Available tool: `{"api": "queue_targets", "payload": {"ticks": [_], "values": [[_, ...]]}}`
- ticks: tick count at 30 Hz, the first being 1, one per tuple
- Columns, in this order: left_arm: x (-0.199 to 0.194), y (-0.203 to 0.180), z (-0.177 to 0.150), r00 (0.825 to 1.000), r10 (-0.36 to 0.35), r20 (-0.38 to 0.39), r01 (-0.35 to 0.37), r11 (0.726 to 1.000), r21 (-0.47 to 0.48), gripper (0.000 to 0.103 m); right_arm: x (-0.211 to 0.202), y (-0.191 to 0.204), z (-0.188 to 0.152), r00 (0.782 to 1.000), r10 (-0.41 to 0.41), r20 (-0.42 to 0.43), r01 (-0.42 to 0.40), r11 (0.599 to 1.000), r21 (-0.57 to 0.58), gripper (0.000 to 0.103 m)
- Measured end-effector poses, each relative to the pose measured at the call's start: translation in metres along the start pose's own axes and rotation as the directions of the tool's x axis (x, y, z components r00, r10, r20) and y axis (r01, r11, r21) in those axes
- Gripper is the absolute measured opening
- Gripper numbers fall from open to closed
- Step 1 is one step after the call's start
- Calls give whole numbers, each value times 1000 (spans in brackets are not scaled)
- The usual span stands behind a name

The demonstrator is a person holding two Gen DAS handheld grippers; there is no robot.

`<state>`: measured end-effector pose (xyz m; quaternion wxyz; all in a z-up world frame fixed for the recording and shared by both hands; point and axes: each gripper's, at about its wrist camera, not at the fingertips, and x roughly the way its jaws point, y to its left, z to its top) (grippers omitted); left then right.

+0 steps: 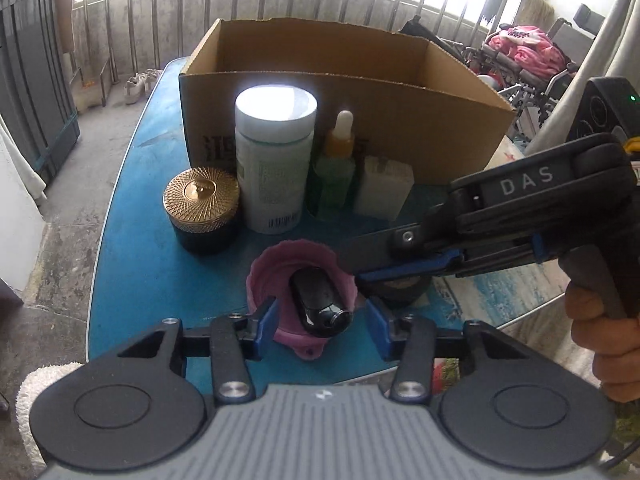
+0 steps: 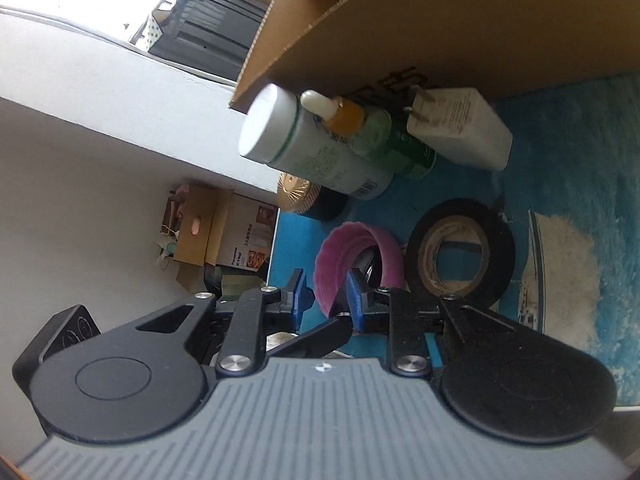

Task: Organize rigid objects
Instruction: 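Return the right tool to the pink bowl and grasp the black key fob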

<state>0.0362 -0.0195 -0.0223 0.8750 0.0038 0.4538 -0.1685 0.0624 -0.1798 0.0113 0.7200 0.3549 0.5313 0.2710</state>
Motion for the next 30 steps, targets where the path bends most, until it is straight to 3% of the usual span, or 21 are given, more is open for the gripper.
{"api": "queue_targets", "payload": {"ticks": [5,12,15,20,25,27,30], "values": [[10,-1,-2,1000,7,-27,-6,1000,18,37,26,3,4,996,-67,-65,67,998,-3,22],[15,-2,-1,999,7,-48,-6,1000,13,39,33,8,18,988,-111,-109,111,994,-12,22],[16,2,3,998,2,-58,-2,1000,-5,44,39,5,19,988,-88,-129,93,995,33,23],[18,9,3,998,-3,-64,0,999,-35,45,35,-5,18,995,16,-99,-4,992,123,26],[22,10,1,995,18,-103,-22,999,-40,26,32,-8,16,994,79,-71,-68,987,146,25],[22,10,0,994,10,-111,-15,999,-49,18,35,-2,16,997,40,-69,-32,993,113,25],[21,11,0,995,9,-104,-15,998,-62,17,41,6,14,997,-18,-81,24,997,72,25]]}}
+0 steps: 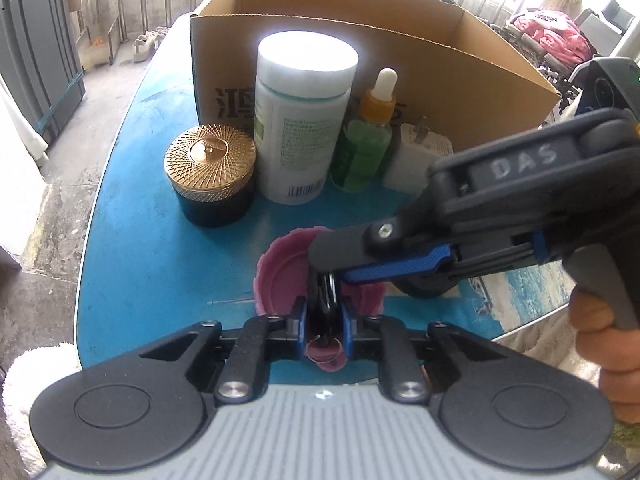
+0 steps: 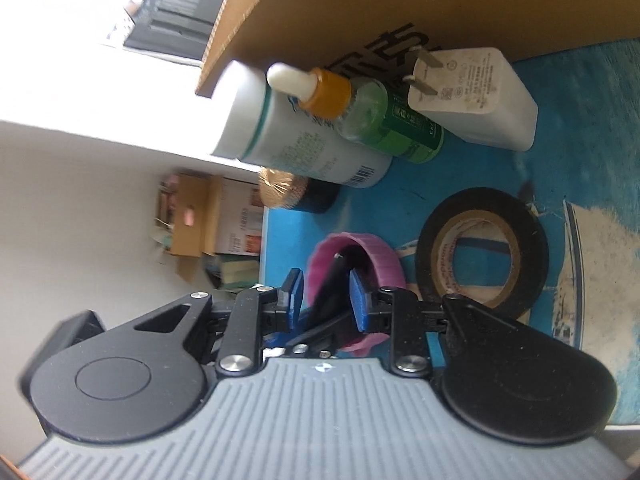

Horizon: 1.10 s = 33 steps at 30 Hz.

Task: Organize rigid objects
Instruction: 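Return the right tool to the pink bowl and grasp the black key fob, then lift the key fob with the right tool and carry it over the box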

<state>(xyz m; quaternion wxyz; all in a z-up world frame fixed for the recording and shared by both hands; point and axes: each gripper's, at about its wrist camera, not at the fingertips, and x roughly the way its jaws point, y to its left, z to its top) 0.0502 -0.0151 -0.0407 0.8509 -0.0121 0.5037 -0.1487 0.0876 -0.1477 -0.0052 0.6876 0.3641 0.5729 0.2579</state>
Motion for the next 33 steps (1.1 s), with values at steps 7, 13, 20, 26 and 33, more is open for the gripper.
{"api": "queue_targets", "payload": {"ticks": [7,13,20,26,33], "values": [[-4,-4,-3,999,32,27,-32,999,5,17,9,15,-6,1000,-15,18,16,999,-41,24],[-19,-9,-3,995,61,77,-63,998,28,17,1,27,-10,998,19,54,-15,998,-68,23],[-48,-23,-8,985,89,149,-99,993,59,17,-19,48,-21,993,67,100,-56,992,-114,23],[-78,-38,-8,966,119,229,-142,986,84,17,-45,69,-24,982,121,147,-94,979,-179,23],[-112,-54,20,935,131,329,-178,977,115,17,-83,100,-2,963,173,207,-113,955,-274,23]]}}
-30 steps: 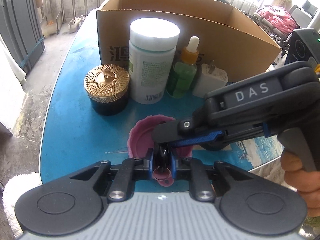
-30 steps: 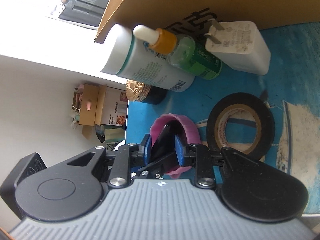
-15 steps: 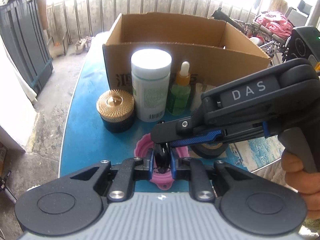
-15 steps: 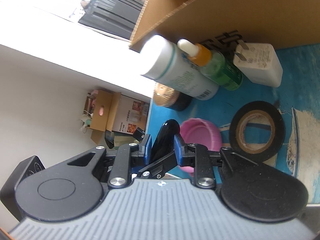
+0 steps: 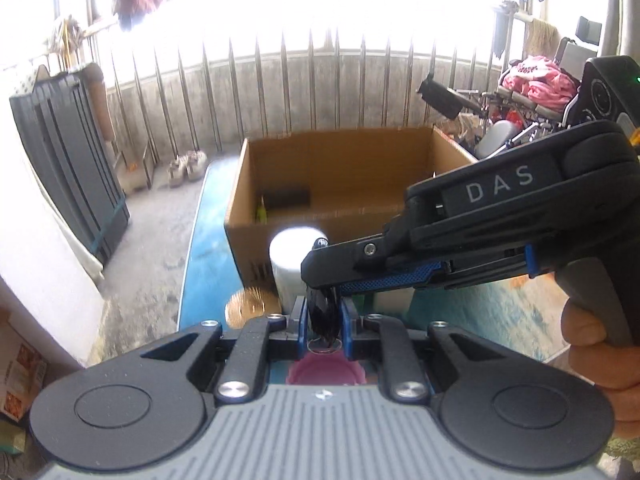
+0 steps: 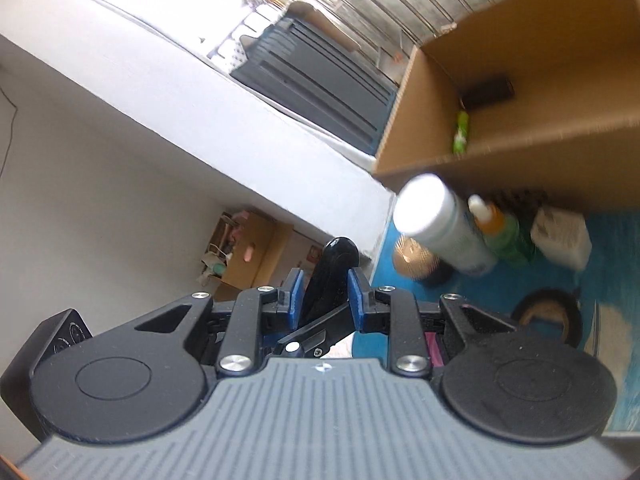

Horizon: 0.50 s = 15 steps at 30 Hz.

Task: Organize rigid objects
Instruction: 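Lift the key fob with the right tool and carry it over the box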

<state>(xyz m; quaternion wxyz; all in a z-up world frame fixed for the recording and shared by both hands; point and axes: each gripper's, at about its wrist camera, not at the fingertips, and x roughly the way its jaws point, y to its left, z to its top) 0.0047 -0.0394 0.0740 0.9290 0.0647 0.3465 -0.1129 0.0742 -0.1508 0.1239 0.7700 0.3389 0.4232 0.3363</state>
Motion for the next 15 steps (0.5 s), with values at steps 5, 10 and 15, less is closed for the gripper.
{"api": "queue_targets", "payload": {"ticks": [5,10,15], "values": [[11,3,45,999,-21,25,21,1000,9,17,-10,8,48,1000,-10,28,11,999,-51,23],[50,18,90,995,-77,-57,75,997,-30,17,3,-9,104,999,-46,-17,46,999,-13,24],[111,36,119,970,-119,-212,105,992,-75,17,39,-45,153,988,-101,-117,109,992,60,24]]}}
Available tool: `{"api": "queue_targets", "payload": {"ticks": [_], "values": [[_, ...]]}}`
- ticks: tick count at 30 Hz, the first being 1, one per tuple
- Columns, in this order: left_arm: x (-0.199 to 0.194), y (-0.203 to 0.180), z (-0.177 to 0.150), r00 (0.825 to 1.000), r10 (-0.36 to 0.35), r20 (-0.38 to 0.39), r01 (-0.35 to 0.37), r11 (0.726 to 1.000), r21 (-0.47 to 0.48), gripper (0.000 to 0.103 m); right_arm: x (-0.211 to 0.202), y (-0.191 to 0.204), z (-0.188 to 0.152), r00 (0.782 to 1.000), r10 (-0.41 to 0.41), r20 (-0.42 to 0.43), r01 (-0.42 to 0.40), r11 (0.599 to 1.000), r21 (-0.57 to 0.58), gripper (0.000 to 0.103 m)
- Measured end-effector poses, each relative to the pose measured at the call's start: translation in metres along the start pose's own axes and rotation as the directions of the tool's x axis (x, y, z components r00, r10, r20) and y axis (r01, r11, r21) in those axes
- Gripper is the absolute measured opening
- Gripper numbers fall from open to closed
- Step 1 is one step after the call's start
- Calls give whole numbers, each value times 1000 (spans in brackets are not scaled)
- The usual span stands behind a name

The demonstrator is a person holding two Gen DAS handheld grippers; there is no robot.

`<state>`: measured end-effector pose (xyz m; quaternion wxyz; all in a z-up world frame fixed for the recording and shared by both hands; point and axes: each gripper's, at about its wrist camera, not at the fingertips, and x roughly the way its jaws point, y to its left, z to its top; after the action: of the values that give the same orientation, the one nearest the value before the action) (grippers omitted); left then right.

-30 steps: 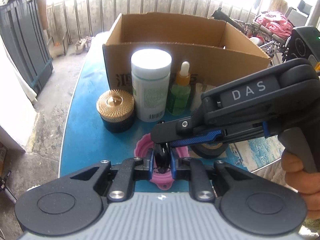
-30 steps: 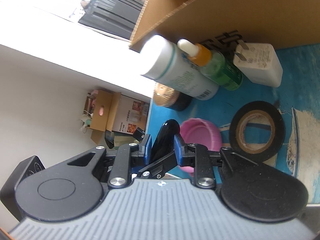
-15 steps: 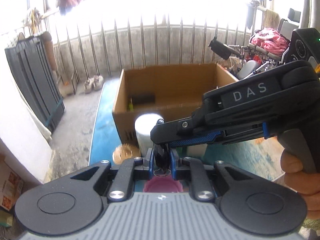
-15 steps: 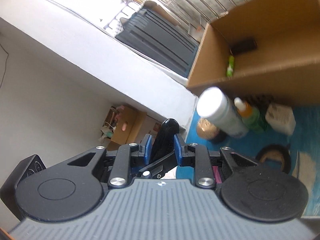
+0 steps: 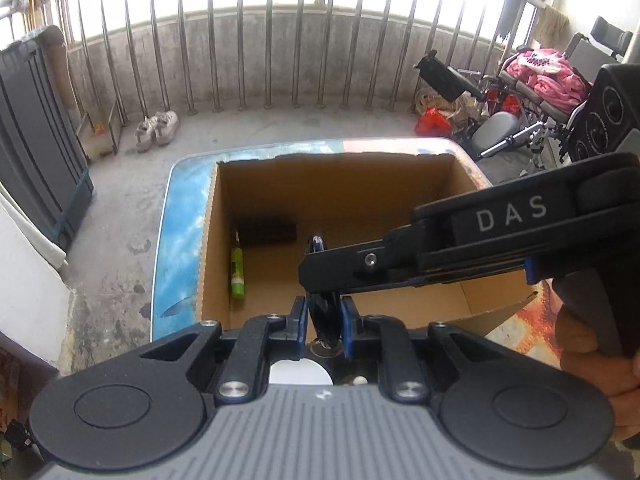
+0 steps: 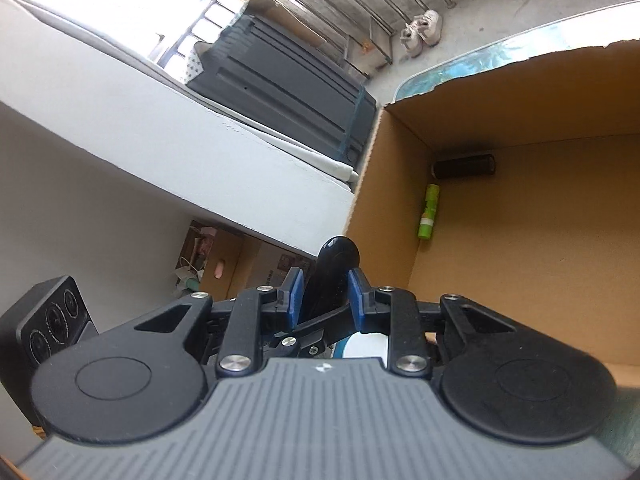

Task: Organize rigid objects
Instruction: 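Lift the key fob with the right tool and carry it over the box, then open the right tool to drop the key fob, then withdraw it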

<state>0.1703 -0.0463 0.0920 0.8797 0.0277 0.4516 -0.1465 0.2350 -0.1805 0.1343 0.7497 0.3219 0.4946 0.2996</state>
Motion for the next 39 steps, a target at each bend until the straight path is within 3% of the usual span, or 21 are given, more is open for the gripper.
{"api": "queue_targets", "payload": {"ticks": [7,16,22,28,31,33,37,39], "values": [[82,33,38,976,-2,-218,-19,995,-98,17,63,-47,46,992,-72,-104,81,993,86,23],[130,44,64,964,69,-259,-102,988,-116,18,125,-94,72,985,-121,-124,142,974,176,23],[113,41,64,978,66,-197,-91,989,-117,24,117,-99,71,991,-107,-79,121,973,194,24],[71,41,59,995,23,-99,-37,989,-142,37,73,-75,56,997,-75,-4,75,988,133,24],[39,41,52,1000,1,-31,-5,990,-142,48,38,-59,42,998,-49,45,45,995,91,24],[15,42,45,1000,-16,15,18,990,-137,62,12,-47,28,996,-27,86,22,998,58,24],[-38,43,15,993,-52,109,64,992,-113,74,-43,-25,-10,987,32,155,-30,999,-18,25],[-61,44,-6,986,-65,154,82,991,-103,85,-66,-20,-36,981,66,183,-58,997,-49,26]]}}
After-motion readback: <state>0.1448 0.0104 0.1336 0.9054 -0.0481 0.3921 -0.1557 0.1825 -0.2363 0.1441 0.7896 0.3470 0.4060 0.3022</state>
